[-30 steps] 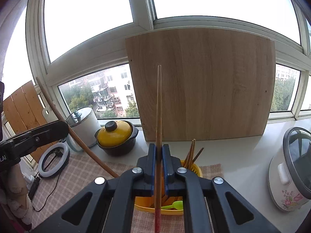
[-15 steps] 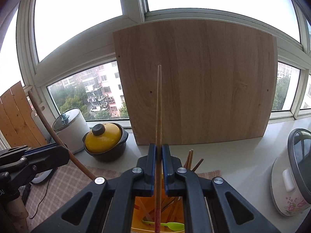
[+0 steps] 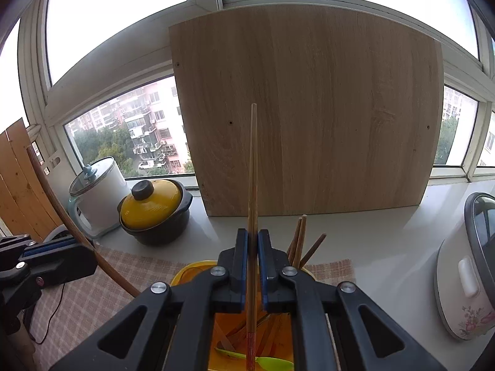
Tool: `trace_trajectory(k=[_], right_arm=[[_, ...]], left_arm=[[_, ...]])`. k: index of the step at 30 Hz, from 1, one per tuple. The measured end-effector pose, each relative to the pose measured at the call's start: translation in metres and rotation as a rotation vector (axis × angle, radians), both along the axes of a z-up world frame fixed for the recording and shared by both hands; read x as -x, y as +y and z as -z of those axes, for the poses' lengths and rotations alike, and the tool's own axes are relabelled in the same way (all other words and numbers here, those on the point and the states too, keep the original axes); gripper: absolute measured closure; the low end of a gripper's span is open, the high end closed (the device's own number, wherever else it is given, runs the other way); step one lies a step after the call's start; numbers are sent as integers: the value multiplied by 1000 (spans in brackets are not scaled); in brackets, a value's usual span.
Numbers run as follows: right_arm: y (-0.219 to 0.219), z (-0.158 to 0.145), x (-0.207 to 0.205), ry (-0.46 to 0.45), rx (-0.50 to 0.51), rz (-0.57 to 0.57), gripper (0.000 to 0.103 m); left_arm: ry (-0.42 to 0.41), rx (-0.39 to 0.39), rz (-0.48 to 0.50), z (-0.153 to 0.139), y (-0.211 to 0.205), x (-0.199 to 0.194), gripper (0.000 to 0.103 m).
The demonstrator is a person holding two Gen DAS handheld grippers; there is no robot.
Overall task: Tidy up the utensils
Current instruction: 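Carry both chopsticks upright with both tools and lower them into the yellow container, then open both tools to drop the chopsticks into the container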
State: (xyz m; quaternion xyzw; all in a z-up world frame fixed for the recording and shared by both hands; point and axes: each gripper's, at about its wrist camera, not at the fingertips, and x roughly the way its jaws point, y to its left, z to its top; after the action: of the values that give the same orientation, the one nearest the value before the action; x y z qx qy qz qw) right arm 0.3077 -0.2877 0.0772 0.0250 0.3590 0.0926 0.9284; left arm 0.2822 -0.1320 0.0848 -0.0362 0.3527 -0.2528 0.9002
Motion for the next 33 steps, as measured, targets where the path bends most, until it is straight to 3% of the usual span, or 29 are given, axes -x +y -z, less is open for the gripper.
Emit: trace_trajectory(k=[16,18,20,22,33], right_arm=[[-13,12,22,60,14,-8,99],[-14,12,24,65,19,-11,96],[-15,12,26,66,18,-9,76],[-17,11,30,60,15,-3,68],[-23,-4,55,49,6,0,58]], left_arm=[[30,-23,19,14,-6,12,99],[27,-27,17,14,-6,14,99],[27,-26,14,14,-6,16,99],[30,-26,14,14,-6,17,99],[-3,-31,-7,7,6,42,99]])
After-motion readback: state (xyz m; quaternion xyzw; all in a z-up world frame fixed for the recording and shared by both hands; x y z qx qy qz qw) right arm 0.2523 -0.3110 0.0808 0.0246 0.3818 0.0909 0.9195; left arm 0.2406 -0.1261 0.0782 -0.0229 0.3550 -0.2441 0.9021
